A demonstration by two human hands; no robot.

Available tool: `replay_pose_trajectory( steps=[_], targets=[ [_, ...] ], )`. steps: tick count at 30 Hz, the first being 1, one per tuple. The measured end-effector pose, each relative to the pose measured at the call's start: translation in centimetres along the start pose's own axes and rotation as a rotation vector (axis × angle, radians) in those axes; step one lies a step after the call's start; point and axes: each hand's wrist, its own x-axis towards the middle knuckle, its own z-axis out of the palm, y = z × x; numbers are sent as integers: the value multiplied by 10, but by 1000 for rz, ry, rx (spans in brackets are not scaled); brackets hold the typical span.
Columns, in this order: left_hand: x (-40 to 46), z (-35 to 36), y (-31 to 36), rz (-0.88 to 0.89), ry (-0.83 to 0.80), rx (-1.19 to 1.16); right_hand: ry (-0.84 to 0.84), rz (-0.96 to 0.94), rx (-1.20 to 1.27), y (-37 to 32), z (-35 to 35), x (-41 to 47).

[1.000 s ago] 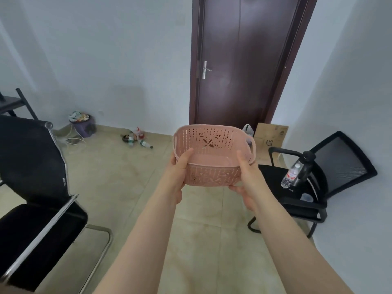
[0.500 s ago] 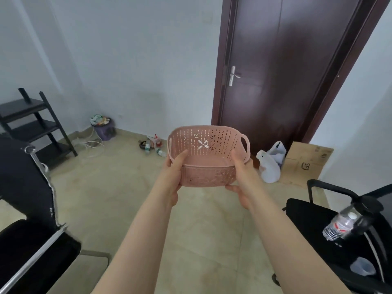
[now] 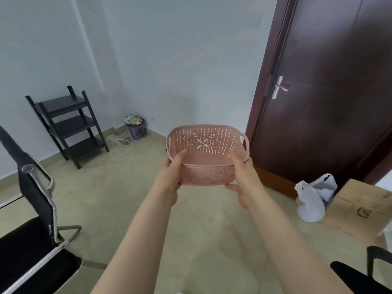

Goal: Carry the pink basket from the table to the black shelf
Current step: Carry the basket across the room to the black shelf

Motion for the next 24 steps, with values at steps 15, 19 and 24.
replay_pose_trajectory(
  steps=[15, 19, 24],
  targets=[
    [217, 4, 69, 12, 53, -50, -87, 6, -39, -48, 112, 211],
    [277, -5, 102, 28, 74, -56, -114, -7, -43, -66, 158, 264],
    [332, -20, 132, 45, 119, -77, -164, -16, -57, -83, 208, 316]
  ],
)
